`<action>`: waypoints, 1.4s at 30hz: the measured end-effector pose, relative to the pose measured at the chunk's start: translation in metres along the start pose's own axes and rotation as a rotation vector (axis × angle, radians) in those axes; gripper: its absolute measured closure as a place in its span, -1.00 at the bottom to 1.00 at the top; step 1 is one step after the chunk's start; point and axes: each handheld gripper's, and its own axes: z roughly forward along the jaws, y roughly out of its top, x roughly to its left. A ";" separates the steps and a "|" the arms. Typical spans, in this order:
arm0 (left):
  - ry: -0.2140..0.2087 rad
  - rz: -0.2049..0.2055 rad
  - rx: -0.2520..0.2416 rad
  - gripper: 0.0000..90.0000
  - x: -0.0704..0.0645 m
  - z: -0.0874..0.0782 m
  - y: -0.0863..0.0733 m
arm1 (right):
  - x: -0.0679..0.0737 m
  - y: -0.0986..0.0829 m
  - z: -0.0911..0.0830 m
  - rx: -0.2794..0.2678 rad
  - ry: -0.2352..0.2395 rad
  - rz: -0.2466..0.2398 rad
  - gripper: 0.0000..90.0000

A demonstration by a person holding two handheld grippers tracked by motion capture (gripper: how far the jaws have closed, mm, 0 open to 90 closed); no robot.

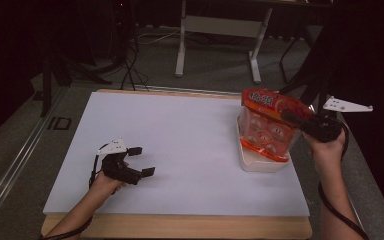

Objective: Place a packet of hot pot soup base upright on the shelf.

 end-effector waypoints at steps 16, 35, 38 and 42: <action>0.001 -0.004 0.007 -0.98 0.002 0.001 -0.002 | -0.006 -0.010 0.009 0.056 0.011 0.032 1.00; 0.001 -0.012 0.016 -0.98 0.003 0.005 -0.004 | -0.028 -0.055 0.003 0.072 -0.020 0.130 1.00; 0.000 -0.009 0.023 -0.98 0.003 0.006 -0.005 | -0.031 -0.060 0.000 0.074 -0.022 0.148 0.99; -0.002 -0.014 0.024 -0.98 0.003 0.006 -0.005 | -0.029 -0.061 -0.001 0.077 -0.023 0.148 0.92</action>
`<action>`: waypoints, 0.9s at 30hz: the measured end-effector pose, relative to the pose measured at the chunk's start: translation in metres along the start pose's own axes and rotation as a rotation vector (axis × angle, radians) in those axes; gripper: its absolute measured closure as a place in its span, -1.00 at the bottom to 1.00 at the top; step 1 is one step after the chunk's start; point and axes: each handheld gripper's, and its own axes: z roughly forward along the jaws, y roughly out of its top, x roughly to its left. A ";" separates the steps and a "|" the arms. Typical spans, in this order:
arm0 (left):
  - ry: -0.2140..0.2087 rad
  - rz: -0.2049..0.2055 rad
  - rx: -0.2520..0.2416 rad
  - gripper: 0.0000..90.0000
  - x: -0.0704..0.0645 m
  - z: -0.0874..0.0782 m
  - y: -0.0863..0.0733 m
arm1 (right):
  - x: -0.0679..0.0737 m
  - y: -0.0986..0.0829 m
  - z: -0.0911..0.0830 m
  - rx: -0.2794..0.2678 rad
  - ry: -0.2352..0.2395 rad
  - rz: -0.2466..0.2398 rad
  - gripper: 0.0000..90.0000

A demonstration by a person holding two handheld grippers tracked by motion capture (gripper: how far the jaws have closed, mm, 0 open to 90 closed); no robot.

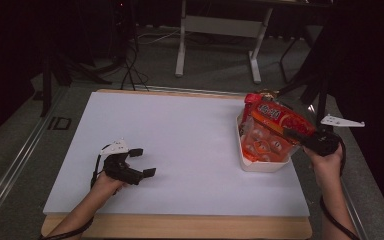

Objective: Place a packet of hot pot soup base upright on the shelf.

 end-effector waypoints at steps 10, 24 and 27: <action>0.006 -0.004 -0.003 -0.98 0.002 -0.002 -0.001 | 0.017 0.018 -0.009 -0.063 -0.029 -0.012 0.41; 0.016 0.013 0.003 -0.98 0.000 -0.001 0.000 | 0.065 0.067 -0.031 -0.202 -0.046 -0.107 -0.16; 0.014 0.014 0.003 -0.98 -0.001 -0.001 -0.001 | 0.077 0.071 -0.028 -0.206 -0.033 -0.136 -0.27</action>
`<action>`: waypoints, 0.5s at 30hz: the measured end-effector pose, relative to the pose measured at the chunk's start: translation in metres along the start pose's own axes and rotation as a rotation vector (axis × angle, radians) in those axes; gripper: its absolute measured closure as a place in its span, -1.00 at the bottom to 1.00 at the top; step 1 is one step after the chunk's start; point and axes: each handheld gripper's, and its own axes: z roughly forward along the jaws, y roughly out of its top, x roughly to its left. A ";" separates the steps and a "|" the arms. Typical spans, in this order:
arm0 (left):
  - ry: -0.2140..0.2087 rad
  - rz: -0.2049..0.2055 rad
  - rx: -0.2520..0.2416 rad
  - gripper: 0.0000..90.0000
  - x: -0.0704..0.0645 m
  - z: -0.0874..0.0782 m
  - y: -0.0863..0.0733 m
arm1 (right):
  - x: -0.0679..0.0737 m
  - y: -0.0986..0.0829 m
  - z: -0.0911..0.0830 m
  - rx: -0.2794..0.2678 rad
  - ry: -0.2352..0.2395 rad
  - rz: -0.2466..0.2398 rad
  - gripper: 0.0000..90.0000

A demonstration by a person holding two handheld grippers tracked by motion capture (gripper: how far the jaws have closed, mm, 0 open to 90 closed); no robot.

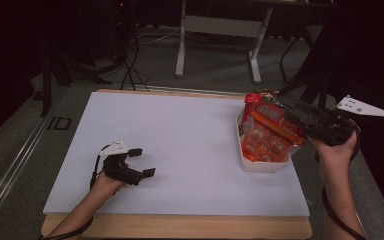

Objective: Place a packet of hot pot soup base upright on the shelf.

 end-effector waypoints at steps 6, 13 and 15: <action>-0.001 0.000 -0.002 -0.98 -0.001 -0.001 -0.001 | 0.019 -0.003 0.014 0.001 0.062 -0.022 -0.52; -0.001 -0.001 -0.001 -0.98 -0.001 -0.001 -0.001 | 0.034 -0.019 0.033 0.010 0.130 -0.019 -0.59; -0.002 -0.001 -0.001 -0.98 -0.001 -0.001 -0.001 | 0.037 -0.025 0.038 0.025 0.148 -0.016 -0.60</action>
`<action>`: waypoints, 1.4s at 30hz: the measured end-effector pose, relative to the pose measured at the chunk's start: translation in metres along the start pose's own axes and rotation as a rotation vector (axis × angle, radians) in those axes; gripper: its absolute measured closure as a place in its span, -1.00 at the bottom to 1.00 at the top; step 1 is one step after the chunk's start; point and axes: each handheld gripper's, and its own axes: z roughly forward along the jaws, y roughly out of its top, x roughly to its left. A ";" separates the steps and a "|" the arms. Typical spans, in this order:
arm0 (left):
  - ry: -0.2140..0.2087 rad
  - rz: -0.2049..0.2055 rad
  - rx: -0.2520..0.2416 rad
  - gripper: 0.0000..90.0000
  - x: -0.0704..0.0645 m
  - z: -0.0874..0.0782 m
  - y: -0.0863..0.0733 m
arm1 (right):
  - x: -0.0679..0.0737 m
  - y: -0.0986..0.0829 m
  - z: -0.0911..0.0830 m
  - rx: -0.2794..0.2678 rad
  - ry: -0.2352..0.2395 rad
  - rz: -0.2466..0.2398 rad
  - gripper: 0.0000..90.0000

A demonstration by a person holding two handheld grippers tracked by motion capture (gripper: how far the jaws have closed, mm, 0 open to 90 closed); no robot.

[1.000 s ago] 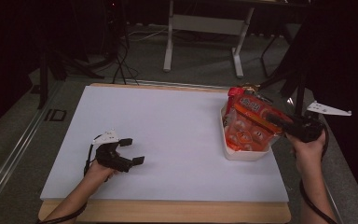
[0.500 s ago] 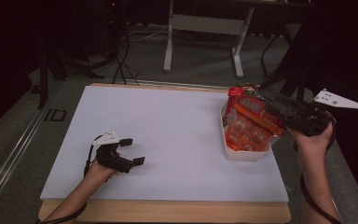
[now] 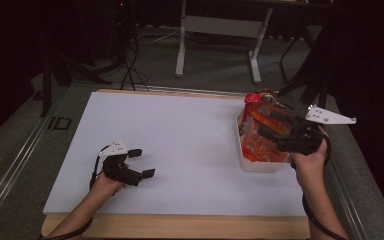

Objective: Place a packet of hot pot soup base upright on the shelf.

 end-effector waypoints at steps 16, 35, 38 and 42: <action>0.000 0.007 0.001 -0.98 -0.001 0.000 0.000 | 0.020 -0.047 0.039 0.088 0.097 -0.013 -0.69; -0.006 0.013 0.002 -0.98 -0.003 0.002 -0.002 | 0.018 -0.103 0.066 0.205 0.090 0.030 -0.69; -0.007 0.018 0.003 -0.98 -0.004 0.002 -0.001 | 0.019 -0.107 0.071 0.229 0.084 0.020 -0.69; -0.009 0.018 0.002 -0.98 -0.004 0.002 -0.001 | 0.020 -0.110 0.075 0.241 0.092 0.014 -0.69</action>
